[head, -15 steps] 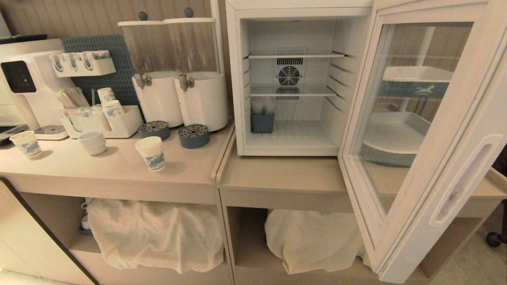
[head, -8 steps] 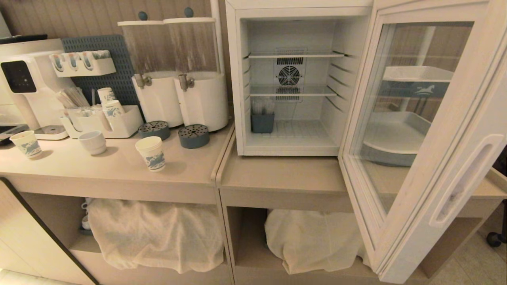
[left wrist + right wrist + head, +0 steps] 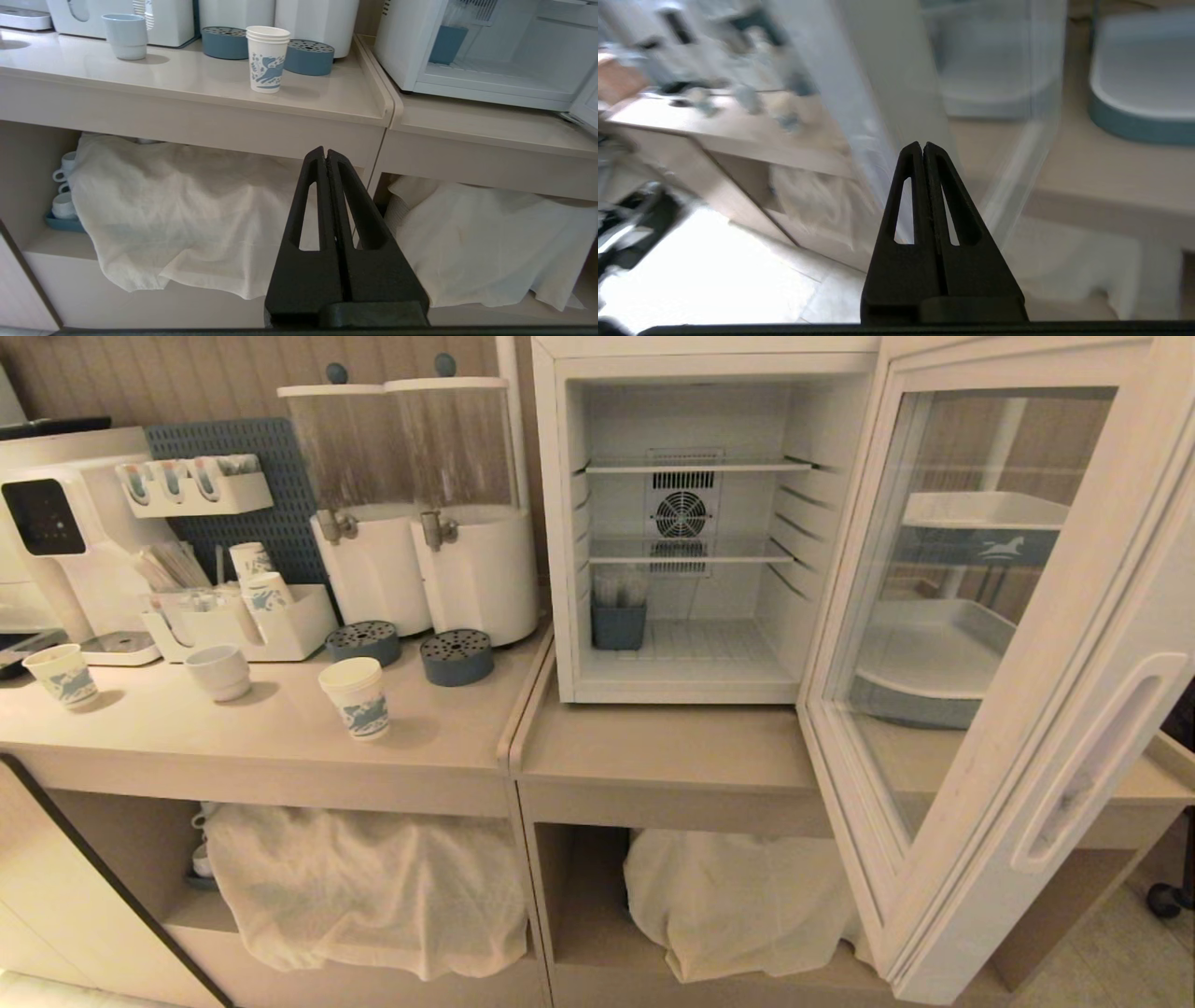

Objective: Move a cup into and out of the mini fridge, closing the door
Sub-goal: Close the freezer door

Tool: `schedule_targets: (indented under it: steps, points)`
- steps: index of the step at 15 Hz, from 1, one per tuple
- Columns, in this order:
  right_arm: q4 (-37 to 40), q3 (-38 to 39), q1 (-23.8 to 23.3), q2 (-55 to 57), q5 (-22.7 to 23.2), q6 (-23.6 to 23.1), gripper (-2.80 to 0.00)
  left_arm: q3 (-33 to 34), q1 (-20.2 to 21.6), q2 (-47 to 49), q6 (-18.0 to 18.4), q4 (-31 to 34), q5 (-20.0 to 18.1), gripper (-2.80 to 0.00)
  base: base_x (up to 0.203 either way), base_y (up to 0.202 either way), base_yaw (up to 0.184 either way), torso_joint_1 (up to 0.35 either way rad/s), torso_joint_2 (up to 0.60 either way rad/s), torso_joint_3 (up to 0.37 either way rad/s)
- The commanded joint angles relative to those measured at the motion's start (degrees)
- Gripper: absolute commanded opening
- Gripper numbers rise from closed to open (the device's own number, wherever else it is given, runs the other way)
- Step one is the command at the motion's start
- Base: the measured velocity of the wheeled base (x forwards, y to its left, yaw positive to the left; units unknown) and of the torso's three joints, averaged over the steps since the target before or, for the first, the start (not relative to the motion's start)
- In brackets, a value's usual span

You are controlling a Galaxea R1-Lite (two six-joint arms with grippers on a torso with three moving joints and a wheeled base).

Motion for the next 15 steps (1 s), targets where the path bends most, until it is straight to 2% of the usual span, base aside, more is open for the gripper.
schedule_targets:
  steps: [1,2,3,4,5,6,7,8,9,11,13,15]
  points:
    - [-2.49,2.45,-8.91,4.4,4.22,-0.02,-2.8,2.29,-0.02,-0.19,-0.08,-0.08,0.0,-2.8,0.0,0.0,0.0,0.0,0.0,0.0]
    - [-5.03,3.87,-17.65,5.94,10.53,-0.69,-2.8,2.29,-0.02,-0.19,-0.08,-0.08,0.0,-2.8,0.0,0.0,0.0,0.0,0.0,0.0]
    - [-7.62,5.48,-27.4,7.37,21.13,-2.25,-2.8,2.29,-0.02,-0.19,0.01,-0.08,0.0,-2.8,0.0,0.0,0.0,0.0,0.0,0.0]
    - [-9.81,6.83,-36.31,9.16,33.92,-4.39,-2.8,2.29,-0.02,-0.19,0.01,-0.07,-0.09,-2.8,0.0,0.0,0.0,0.0,0.0,0.0]
    - [-11.66,7.92,-42.84,11.25,45.58,-6.48,-2.8,2.29,-0.02,-0.19,0.01,0.01,-0.07,-2.8,0.0,0.0,0.0,0.0,0.0,0.0]
    - [-13.36,8.83,-47.89,13.41,54.76,-8.77,-2.8,2.29,-0.02,-0.19,0.01,-0.07,-0.09,-2.8,0.0,0.0,0.0,0.0,0.0,0.0]
    - [-15.01,9.71,-50.37,15.42,58.81,-11.58,-2.8,2.29,-0.02,-0.19,-0.05,-0.08,-0.03,-2.8,0.0,0.0,0.0,0.0,0.0,0.0]
    - [-16.93,10.72,-50.56,17.64,60.54,-15.25,-2.8,2.29,-0.02,-0.19,-0.08,-0.07,0.0,-2.8,0.0,0.0,0.0,0.0,0.0,0.0]
    - [-19.34,12.12,-48.32,20.15,62.41,-20.3,-2.8,2.29,-0.02,-0.19,-0.08,-0.08,0.0,-2.8,0.0,0.0,0.0,0.0,0.0,0.0]
    - [-22.48,14.07,-40.24,23.17,64.03,-26.87,-2.8,2.29,-0.02,-0.19,-0.08,-0.08,0.0,-2.8,0.0,0.0,0.0,0.0,0.0,0.0]
    - [-23.92,14.53,-34.58,26.21,62.41,-29.28,-2.8,2.29,-0.02,-0.19,-0.08,-0.08,0.0,-2.8,0.0,0.0,0.0,0.0,0.0,0.0]
    - [-24.62,14.47,-30.92,28.63,57.93,-29.53,-2.8,2.29,-0.02,-0.19,-0.16,-0.08,0.0,-2.8,0.0,0.0,0.0,0.0,0.0,0.0]
